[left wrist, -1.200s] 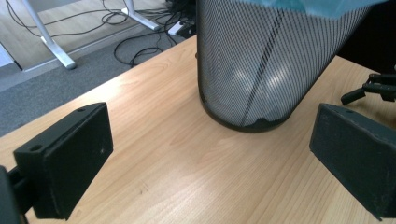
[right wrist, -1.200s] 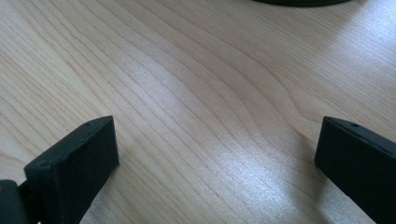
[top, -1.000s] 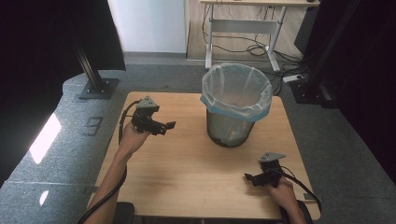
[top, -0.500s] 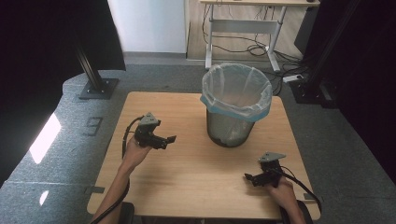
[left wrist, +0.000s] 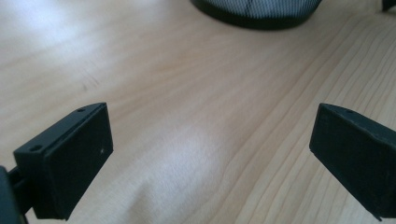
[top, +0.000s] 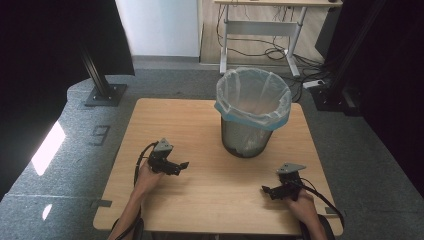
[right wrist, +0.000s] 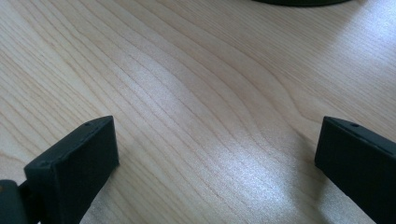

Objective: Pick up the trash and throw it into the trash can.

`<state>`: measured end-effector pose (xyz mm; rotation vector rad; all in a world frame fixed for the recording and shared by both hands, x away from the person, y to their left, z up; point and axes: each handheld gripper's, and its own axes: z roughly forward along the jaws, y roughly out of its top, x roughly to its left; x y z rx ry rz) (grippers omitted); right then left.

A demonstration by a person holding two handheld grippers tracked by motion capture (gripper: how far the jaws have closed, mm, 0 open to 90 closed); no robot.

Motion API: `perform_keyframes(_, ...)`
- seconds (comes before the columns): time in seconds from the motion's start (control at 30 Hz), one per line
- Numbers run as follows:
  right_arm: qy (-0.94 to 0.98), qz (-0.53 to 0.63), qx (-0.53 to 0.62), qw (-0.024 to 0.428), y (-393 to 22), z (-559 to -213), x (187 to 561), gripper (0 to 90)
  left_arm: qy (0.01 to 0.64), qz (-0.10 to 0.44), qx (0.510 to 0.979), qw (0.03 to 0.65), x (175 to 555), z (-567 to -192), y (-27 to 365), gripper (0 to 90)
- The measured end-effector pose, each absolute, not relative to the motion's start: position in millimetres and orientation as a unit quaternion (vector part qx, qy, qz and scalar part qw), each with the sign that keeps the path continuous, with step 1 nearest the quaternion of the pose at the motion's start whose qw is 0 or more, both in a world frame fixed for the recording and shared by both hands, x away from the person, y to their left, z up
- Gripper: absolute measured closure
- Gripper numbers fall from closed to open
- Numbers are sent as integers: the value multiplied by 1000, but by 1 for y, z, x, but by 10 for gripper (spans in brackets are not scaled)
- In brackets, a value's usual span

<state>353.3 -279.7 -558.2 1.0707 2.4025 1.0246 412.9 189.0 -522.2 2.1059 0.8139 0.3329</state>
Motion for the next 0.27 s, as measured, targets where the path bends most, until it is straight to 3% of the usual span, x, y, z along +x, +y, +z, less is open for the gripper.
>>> perform_keyframes(0.27, 840, 359, 375, 159, -280, -558, 353, 0, 326, 116, 862, 369, 409, -543, 184, 0)
